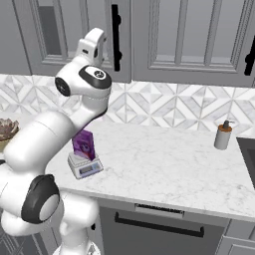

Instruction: Pick the cereal and place it on the digital scale for weighing, and close the cabinet.

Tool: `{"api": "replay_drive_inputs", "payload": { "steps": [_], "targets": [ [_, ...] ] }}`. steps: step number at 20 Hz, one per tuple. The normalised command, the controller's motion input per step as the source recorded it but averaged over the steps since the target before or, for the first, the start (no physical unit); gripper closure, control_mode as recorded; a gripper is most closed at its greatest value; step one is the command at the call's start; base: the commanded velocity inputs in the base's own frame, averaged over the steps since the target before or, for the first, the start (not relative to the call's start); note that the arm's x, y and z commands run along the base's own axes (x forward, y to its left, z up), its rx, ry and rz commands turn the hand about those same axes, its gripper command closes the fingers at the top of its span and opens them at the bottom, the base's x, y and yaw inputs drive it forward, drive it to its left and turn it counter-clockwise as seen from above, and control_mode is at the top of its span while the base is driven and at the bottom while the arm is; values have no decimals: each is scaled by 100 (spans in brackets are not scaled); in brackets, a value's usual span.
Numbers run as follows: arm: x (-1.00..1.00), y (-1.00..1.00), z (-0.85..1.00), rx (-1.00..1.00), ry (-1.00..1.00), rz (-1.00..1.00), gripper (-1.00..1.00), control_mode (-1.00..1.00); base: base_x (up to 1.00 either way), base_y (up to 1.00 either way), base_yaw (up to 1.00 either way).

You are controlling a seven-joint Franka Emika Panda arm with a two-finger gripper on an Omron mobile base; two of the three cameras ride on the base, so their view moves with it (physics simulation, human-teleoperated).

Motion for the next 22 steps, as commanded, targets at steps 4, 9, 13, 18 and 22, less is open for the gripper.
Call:
{"api": "replay_drive_inputs", "payload": {
  "steps": [4,9,13,18,22],
  "targets": [
    [41,0,-9,0,2,0,-100,-100,0,0,0],
    [42,0,-7,0,2,0,-100,-100,0,0,0],
    [35,0,-5,0,0,0,-100,-100,0,0,0],
    [19,0,-3,0,0,0,-100,-100,0,0,0],
    [0,0,0,0,0,0,-100,-100,0,0,0]
  ]
}}
